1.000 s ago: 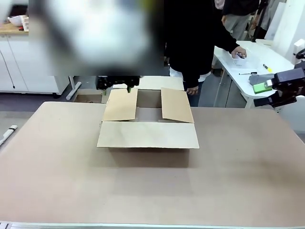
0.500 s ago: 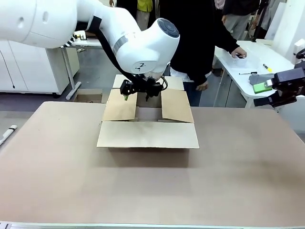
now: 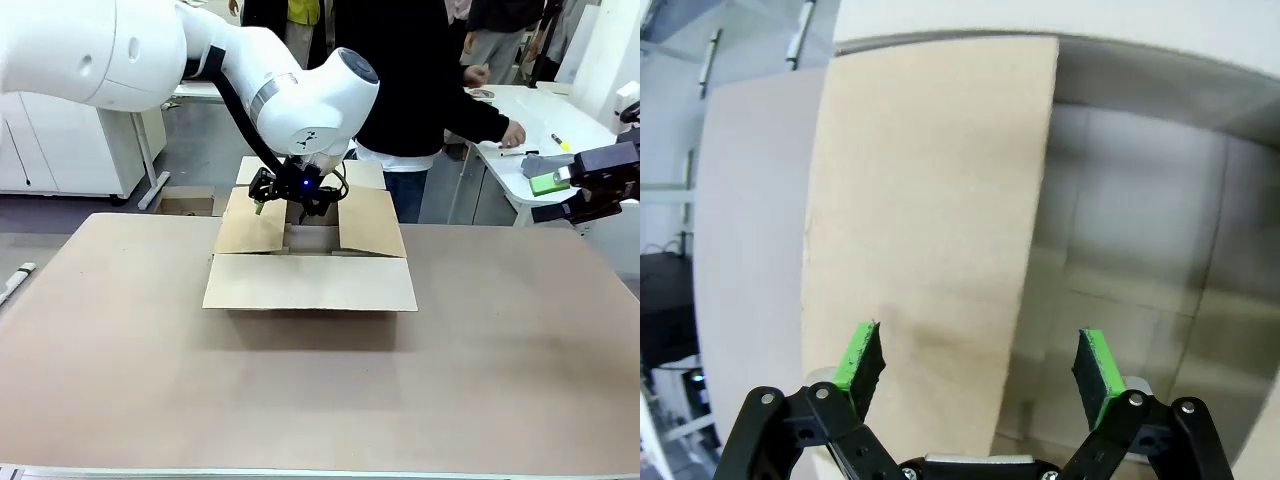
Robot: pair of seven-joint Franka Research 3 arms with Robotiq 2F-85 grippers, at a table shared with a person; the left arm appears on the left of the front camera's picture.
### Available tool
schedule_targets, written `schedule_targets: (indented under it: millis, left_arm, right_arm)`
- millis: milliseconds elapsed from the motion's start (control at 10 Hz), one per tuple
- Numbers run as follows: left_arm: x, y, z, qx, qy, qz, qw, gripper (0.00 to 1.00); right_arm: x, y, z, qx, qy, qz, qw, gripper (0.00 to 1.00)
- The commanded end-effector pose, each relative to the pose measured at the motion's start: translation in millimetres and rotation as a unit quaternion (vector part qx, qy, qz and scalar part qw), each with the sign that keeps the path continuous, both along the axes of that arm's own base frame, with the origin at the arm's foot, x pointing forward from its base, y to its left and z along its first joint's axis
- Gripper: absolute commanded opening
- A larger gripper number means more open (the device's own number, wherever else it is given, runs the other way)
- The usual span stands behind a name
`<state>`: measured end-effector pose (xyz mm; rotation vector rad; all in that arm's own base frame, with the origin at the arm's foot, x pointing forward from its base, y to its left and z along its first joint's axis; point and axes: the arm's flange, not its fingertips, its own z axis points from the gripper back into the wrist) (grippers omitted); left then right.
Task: Pack the gift set into the box.
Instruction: Place both hands on the side flaps of the Package Box and spread them outward.
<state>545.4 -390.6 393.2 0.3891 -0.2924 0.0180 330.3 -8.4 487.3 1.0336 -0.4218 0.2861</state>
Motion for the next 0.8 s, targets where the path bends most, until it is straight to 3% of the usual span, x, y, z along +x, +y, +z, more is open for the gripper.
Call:
schedule_targets:
  millis: [0, 400, 700]
  left_arm:
    - [6.9, -2.1, 7.1, 0.025, 0.019, -0.012, 0.999, 1.00]
    - [7.0, 3.5, 1.1, 0.093, 0.065, -0.013, 0.993, 1.00]
    - [2.8, 6.8, 9.3, 0.098, 0.048, -0.002, 0.994, 1.00]
  right_arm:
    - [4.4, 0.8, 0.7, 0.013, -0.016, 0.004, 1.000, 1.00]
    - [4.4, 0.8, 0.7, 0.013, -0.016, 0.004, 1.000, 1.00]
    - [4.4, 0.8, 0.7, 0.013, -0.016, 0.004, 1.000, 1.00]
